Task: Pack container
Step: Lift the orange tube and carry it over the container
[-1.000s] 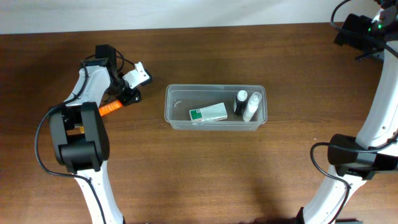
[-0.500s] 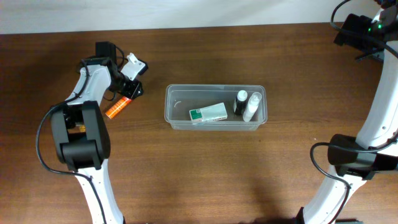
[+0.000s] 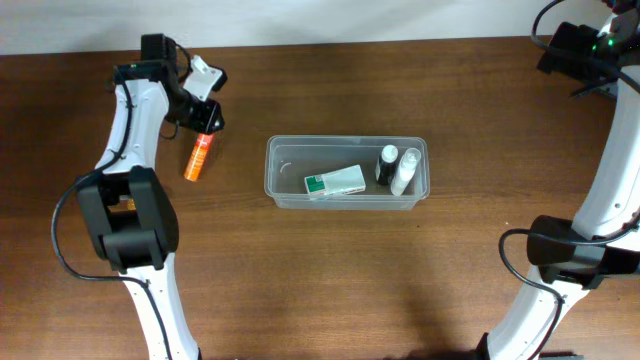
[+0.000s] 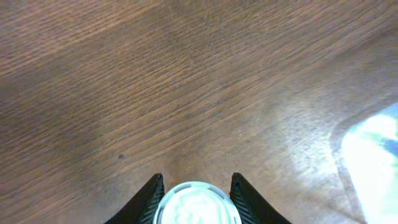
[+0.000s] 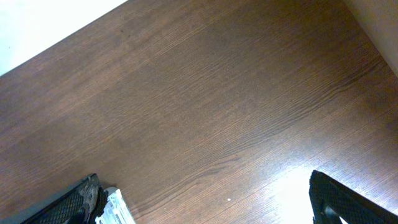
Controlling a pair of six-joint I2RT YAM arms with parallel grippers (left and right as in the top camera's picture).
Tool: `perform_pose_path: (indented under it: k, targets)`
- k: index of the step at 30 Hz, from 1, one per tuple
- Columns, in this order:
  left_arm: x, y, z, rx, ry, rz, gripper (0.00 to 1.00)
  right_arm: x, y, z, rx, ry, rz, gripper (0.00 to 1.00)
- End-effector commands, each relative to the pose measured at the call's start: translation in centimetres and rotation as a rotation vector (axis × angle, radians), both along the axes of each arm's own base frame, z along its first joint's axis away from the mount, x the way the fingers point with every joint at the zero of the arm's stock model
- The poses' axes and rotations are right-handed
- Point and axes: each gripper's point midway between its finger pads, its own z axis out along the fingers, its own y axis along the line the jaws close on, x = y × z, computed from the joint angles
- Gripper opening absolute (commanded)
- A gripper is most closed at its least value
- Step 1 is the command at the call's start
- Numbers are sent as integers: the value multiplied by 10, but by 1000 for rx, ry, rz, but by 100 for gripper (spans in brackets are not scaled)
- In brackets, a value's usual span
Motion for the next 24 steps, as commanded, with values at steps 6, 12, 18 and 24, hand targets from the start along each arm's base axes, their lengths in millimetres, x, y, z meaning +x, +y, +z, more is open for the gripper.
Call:
perform_pose_path:
  k: [6,12,18,24]
  targets:
    - [2,-7,13,-13,-3,-1,25,-4,-2,6,-9,-12,-12,98]
    - [-4,-9,11,-13,22,-4,25,-4,-2,6,-9,-12,-12,98]
    - [-13,-12,10,-13,59,-9,25,-4,-2,6,-9,-12,-12,98]
    - [-11,-20,35,-12,39,-26,25,-4,-2,6,-9,-12,-12,98]
